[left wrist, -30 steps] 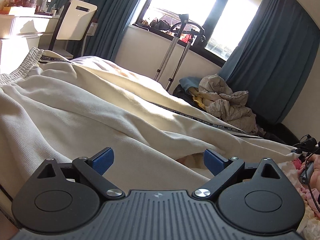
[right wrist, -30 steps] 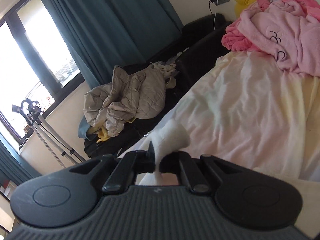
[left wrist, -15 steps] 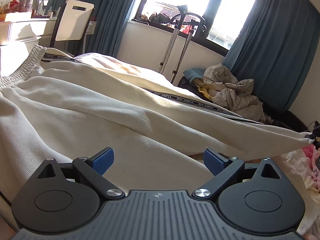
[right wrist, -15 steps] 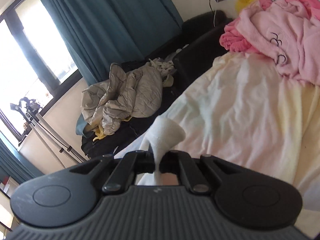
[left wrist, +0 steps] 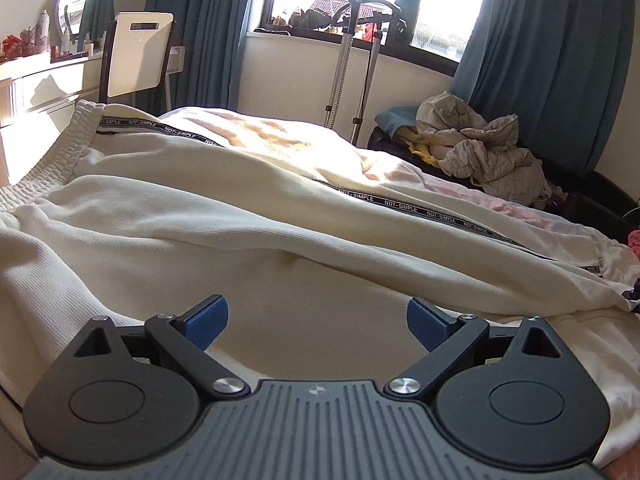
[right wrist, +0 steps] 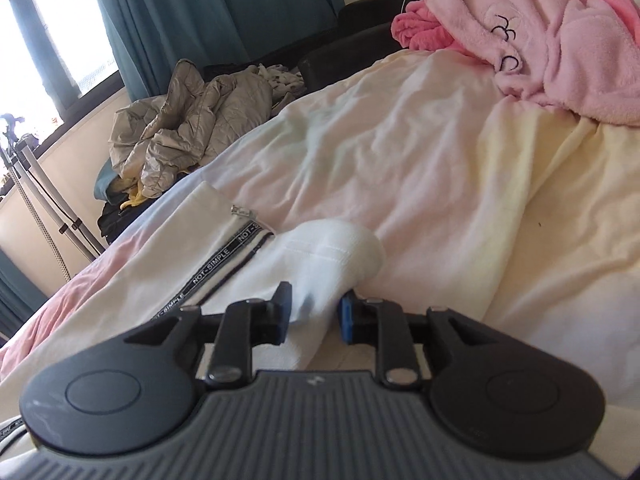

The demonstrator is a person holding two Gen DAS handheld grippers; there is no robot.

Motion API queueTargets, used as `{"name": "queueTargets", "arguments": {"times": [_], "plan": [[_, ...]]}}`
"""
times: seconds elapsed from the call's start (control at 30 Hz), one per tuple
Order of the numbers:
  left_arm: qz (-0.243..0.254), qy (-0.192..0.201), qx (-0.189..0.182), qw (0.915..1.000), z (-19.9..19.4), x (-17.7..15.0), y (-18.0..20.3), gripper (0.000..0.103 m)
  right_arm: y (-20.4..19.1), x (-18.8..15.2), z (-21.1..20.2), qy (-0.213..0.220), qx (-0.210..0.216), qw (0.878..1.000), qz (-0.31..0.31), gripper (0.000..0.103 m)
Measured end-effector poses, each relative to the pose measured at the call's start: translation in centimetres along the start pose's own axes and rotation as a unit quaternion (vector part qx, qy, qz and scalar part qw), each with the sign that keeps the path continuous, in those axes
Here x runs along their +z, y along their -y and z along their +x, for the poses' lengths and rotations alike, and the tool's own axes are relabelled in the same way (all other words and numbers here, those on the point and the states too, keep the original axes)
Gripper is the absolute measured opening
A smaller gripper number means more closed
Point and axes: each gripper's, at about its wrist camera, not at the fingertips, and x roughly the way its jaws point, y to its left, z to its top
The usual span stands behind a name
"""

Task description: Fold clothes

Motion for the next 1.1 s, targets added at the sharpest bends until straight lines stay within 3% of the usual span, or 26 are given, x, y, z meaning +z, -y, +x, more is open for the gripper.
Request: {"name": "queueTargets", "arguments": {"times": [0.03, 0.07, 0.17, 0.43, 0.6, 0.73, 0.93, 1.1], "plan": [[0.0, 0.001, -0.002, 1.0, -0.1, 0.0, 0.0, 0.097, -0.2, -0.4, -1.2, 0.008, 0.0, 1.0, -0.003, 0.051], [0.002, 0.003, -0.004, 1.0, -0.3, 0.0, 0.1, 0.097, -0.4, -0.8, -2.3, 0.012, 0.002, 1.0, -0.006, 0.052], [0.01, -0.003, -0.01, 0.9999, -1.0, 0.3, 0.2, 0.097, -0.8, -2.4, -5.6, 0.021, 0.005, 1.0, -0.011, 0.052], [0.019, 0.026, -0.02, 0.9993, -4.2, 0.1, -0.1, 0.097, -2.0, -7.3, -13.9, 0.009, 0.042, 0.999, -0.01, 0.052], [0.006, 0.001, -0.024, 0.9997, -4.8, -1.0, -1.1, 0.097, -3.1, -9.4, -18.5, 0.0, 0.06, 0.998, -0.003, 0.052], [-0.004, -0.008, -0.013, 0.9999, -6.4, -1.2, -2.2, 0.097, -3.7, -9.9, -20.6, -0.011, 0.066, 0.997, -0.027, 0.052], [-0.054, -0.019, 0.011, 0.9983, -8.4, -0.2, -5.9, 0.097, -1.1, -9.8, -21.4, -0.061, 0.068, 0.995, 0.037, 0.052], [-0.121, -0.016, 0.032, 0.992, -9.9, 0.9, -9.7, 0.097, 0.5, -9.5, -21.2, -0.064, 0.061, 0.994, 0.071, 0.053]]}}
